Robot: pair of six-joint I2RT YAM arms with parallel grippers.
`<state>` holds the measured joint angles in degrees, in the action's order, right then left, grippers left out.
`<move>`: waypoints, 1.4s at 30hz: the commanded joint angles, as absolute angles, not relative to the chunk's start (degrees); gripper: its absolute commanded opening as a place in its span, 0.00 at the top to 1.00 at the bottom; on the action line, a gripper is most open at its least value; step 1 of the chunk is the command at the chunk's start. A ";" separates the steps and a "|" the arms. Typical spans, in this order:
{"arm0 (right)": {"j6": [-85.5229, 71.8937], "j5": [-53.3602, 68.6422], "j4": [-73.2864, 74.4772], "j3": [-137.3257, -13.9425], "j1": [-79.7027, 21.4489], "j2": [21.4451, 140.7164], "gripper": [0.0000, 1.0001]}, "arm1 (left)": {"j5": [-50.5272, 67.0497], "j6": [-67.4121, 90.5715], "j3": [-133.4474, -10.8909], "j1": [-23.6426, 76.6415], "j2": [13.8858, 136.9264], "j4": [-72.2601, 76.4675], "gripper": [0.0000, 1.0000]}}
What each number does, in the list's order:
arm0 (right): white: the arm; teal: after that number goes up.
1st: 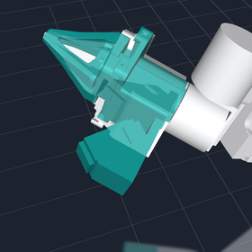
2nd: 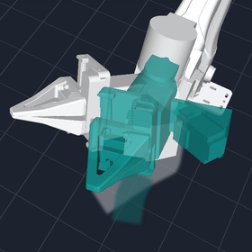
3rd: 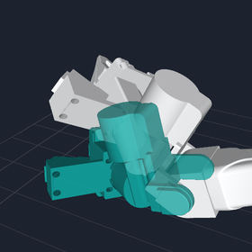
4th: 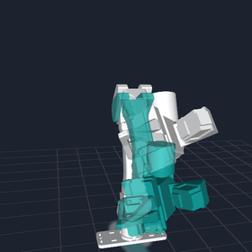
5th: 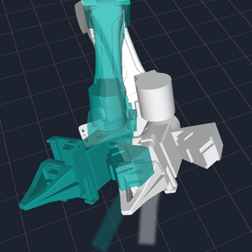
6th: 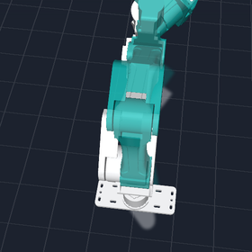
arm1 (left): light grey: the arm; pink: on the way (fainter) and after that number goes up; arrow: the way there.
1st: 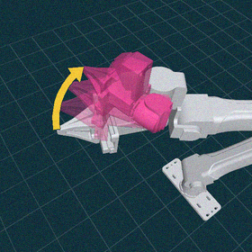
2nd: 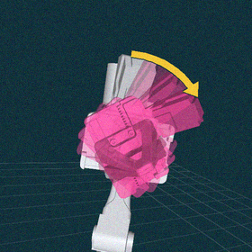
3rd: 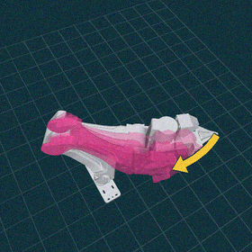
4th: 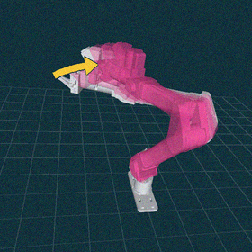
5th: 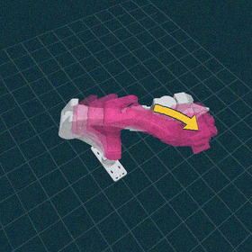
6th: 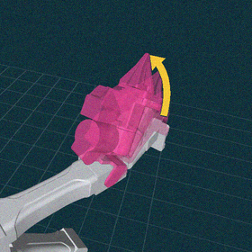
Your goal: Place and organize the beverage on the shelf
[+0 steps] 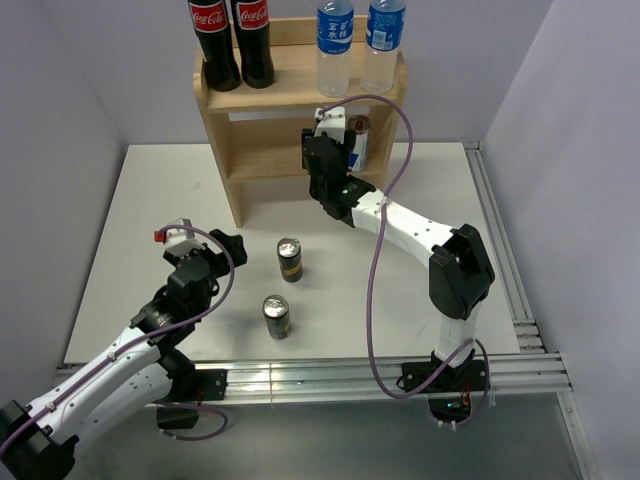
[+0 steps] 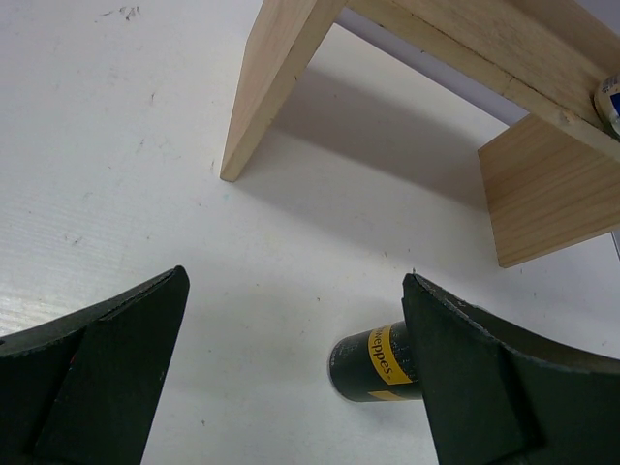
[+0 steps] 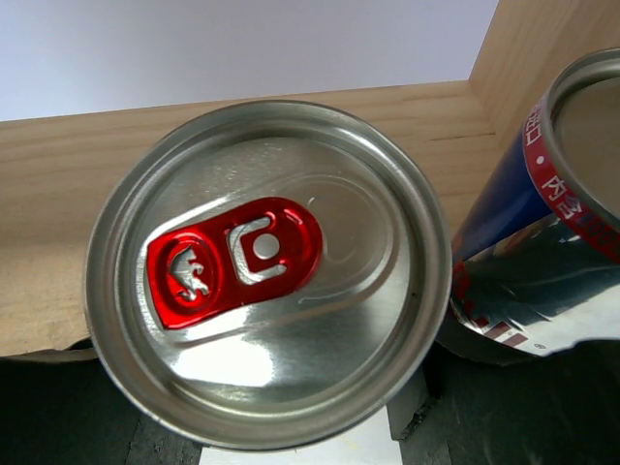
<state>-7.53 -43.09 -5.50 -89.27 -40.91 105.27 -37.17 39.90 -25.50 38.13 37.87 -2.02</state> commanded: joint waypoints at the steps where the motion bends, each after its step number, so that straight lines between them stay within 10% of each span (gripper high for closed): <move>1: -7.38 -44.21 -10.11 -92.55 -40.43 104.94 0.38 | -37.09 40.08 -25.22 38.32 37.79 -1.67 0.01; 8: -7.82 -43.51 -9.76 -92.64 -40.52 104.94 0.19 | -37.00 40.08 -25.22 38.32 37.79 -1.67 0.01; 42: -14.50 -48.07 -8.17 -68.67 -51.32 81.33 0.18 | -35.27 41.13 -28.99 38.32 38.94 -6.32 0.01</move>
<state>-12.16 -44.75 -7.31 -72.44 -48.47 87.07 -37.15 40.16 -25.61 38.13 38.52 -3.68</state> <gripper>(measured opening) 0.819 0.994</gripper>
